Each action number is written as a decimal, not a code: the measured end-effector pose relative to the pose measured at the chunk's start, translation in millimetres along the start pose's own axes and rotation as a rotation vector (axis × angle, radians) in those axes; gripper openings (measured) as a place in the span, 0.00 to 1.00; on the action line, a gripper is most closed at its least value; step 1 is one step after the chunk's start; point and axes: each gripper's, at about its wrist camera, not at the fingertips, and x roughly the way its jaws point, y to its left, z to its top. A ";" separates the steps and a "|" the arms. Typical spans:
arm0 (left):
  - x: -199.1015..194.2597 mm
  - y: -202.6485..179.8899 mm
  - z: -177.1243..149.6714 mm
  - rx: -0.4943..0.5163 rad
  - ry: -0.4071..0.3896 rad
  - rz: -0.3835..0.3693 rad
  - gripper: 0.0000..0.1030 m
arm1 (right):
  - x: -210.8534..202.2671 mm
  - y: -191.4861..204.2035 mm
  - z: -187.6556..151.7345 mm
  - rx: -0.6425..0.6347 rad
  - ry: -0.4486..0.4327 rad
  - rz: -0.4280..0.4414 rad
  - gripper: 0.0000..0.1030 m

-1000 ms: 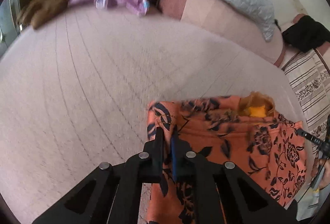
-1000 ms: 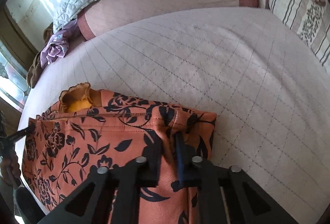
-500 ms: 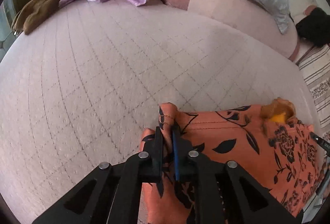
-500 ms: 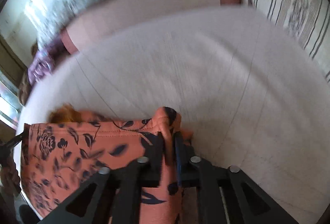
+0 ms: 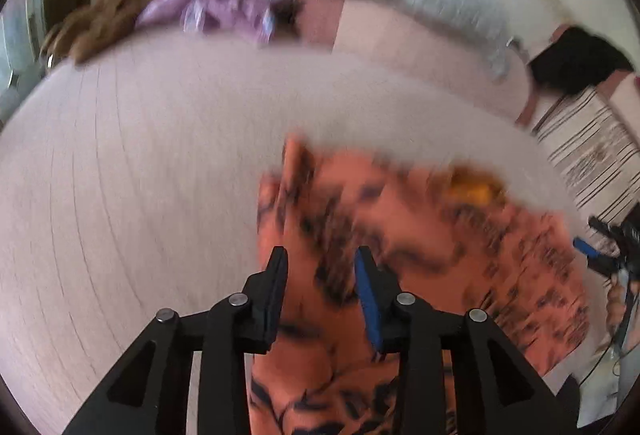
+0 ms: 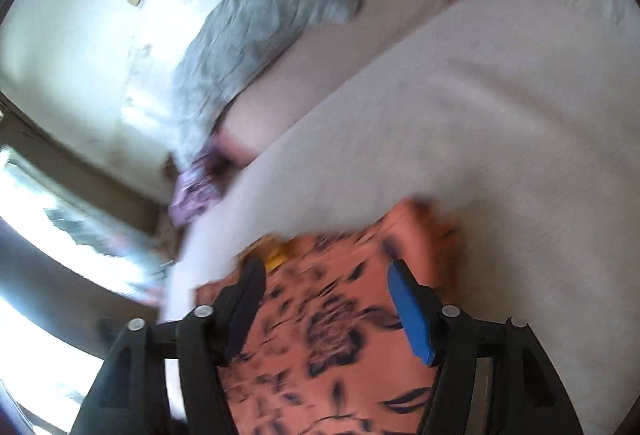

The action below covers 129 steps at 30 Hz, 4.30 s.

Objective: Fold small clothes

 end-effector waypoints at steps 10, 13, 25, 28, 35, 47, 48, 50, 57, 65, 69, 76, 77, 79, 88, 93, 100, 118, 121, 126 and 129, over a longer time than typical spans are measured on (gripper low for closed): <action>-8.8 -8.4 -39.6 0.005 0.029 0.060 0.41 | -8.2 -16.0 -27.9 0.099 -0.035 -0.066 0.69; -15.7 -15.6 -41.9 0.023 0.029 0.114 0.42 | -0.4 -24.1 -34.3 0.097 0.026 -0.266 0.71; -58.3 -72.7 -58.7 -0.020 -0.071 -0.075 0.58 | -78.3 -13.9 -173.6 0.299 -0.156 -0.152 0.74; -45.0 -99.6 -65.6 0.008 -0.048 -0.113 0.58 | -58.5 -35.7 -179.0 0.434 -0.157 -0.067 0.74; -10.4 -127.9 -74.7 0.042 0.028 -0.083 0.60 | -35.3 -49.3 -165.8 0.601 -0.181 -0.023 0.12; -16.8 -133.1 -68.2 0.072 -0.026 -0.020 0.60 | -49.1 -48.8 -174.6 0.405 -0.159 -0.146 0.32; -8.8 -133.3 -69.2 0.090 0.006 -0.006 0.60 | -53.4 -46.3 -170.9 0.381 -0.157 -0.150 0.46; 5.3 -132.1 -75.4 0.115 0.041 0.016 0.60 | -63.6 -43.4 -163.6 0.350 -0.160 -0.128 0.64; 8.4 -142.9 -81.8 0.189 0.013 0.065 0.61 | -83.5 -41.1 -115.4 0.229 -0.148 -0.113 0.64; 7.4 -141.7 -83.3 0.193 0.007 0.058 0.61 | 13.2 -43.6 -9.7 0.065 0.039 -0.161 0.64; 7.1 -140.7 -84.8 0.198 -0.001 0.050 0.61 | 50.1 -56.0 11.7 0.078 0.106 -0.206 0.31; 6.9 -139.4 -87.0 0.212 -0.018 0.039 0.62 | 50.8 -27.1 12.6 -0.031 0.071 -0.345 0.13; 6.6 -138.4 -86.9 0.207 -0.015 0.034 0.62 | 57.1 -36.1 10.8 -0.011 0.087 -0.373 0.18; 5.9 -135.6 -85.8 0.197 -0.011 0.020 0.62 | 54.1 -43.9 8.2 0.041 0.062 -0.341 0.25; 6.7 -135.0 -86.0 0.191 -0.016 0.012 0.62 | -23.7 1.0 -34.3 0.017 -0.065 -0.260 0.39; 6.7 -135.2 -86.6 0.196 -0.017 0.014 0.63 | -32.8 9.9 -90.4 0.087 0.015 -0.024 0.64; 3.8 -132.5 -79.4 0.176 0.007 -0.009 0.63 | -36.1 -17.5 -109.4 0.215 -0.021 -0.086 0.56; -39.6 18.8 -84.7 -0.373 0.067 -0.102 0.03 | -10.7 18.5 -145.2 0.004 -0.004 -0.212 0.78; -79.7 9.7 -79.5 -0.338 -0.037 -0.111 0.02 | -9.6 17.5 -144.2 0.006 0.001 -0.220 0.78; -36.6 33.4 -109.6 -0.365 0.106 0.027 0.01 | -8.2 15.7 -144.7 0.003 0.011 -0.233 0.78; -40.1 44.0 -112.9 -0.434 0.081 -0.051 0.03 | -3.6 17.5 -142.2 0.003 0.020 -0.239 0.78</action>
